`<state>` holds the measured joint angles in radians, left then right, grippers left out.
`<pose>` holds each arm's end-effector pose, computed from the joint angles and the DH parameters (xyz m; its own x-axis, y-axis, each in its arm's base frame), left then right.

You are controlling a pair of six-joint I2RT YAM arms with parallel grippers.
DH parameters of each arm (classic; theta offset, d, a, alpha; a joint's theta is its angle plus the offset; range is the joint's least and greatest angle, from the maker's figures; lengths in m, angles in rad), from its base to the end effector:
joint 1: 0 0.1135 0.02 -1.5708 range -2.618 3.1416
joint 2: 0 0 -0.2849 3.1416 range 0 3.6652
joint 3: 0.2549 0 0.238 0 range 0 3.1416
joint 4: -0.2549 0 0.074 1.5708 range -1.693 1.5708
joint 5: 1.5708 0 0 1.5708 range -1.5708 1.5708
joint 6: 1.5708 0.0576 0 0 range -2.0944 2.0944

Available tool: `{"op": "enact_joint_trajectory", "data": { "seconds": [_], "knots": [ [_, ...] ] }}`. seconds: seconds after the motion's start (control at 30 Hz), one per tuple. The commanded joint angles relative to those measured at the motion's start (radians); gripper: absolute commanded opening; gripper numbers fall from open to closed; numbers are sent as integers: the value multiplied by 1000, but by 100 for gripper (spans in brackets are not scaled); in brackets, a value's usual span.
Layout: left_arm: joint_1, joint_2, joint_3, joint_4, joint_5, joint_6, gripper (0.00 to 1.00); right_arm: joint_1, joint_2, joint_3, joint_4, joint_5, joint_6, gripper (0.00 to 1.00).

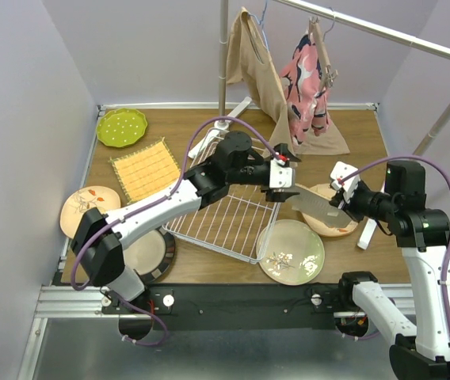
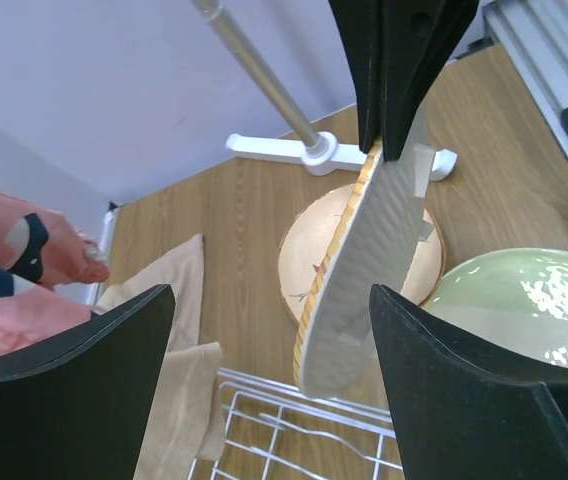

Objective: Load the plates into the dish rack
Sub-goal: Pass the plate from the right arm to the left

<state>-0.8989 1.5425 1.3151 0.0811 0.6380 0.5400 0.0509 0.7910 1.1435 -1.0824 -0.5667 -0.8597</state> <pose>0.2027 -0.3100 0.3873 0.4340 0.1178 -0.8932 0.9005 -0.0253 0.4342 0.1048 0.0363 0.3702 -0.0994 -0.6451 -0.7576 -0.7933 0.5109 -0.3310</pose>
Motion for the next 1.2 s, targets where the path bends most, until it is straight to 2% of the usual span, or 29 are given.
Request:
{"op": "enact_joint_trajectory", "data": {
  "seconds": [0.0, 0.3, 0.47, 0.77, 0.87, 0.9, 0.97, 1.0, 1.07, 1.1, 1.17],
  "knots": [
    [-21, 54, 75, -79, 143, 48, 87, -3, -13, 42, -7, -84, -51, 1],
    [-84, 192, 206, -289, 134, 126, 80, -5, -15, 50, -20, -93, -70, 1],
    [-94, 217, 228, -310, 109, 146, 78, -5, -19, 51, -33, -94, -82, 1],
    [-104, 271, 300, -374, 58, 163, 63, -5, -30, 56, -39, -101, -91, 1],
    [-117, 303, 346, -420, 48, 172, 51, -3, -29, 50, -39, -105, -93, 0],
    [-120, 317, 357, -435, 46, 172, 43, -5, -29, 50, -39, -107, -91, 0],
    [-130, 326, 374, -448, 42, 170, 34, -5, -27, 51, -39, -110, -87, 1],
    [-133, 330, 377, -452, 38, 172, 24, -5, -30, 53, -36, -111, -87, 1],
    [-140, 329, 378, -454, 31, 172, 15, -3, -30, 56, -37, -110, -87, 1],
    [-141, 324, 380, -455, 32, 166, 0, -5, -30, 58, -37, -108, -87, 1],
    [-144, 317, 395, -455, 35, 156, 0, -5, -35, 58, -36, -108, -88, 1]
  ]
}}
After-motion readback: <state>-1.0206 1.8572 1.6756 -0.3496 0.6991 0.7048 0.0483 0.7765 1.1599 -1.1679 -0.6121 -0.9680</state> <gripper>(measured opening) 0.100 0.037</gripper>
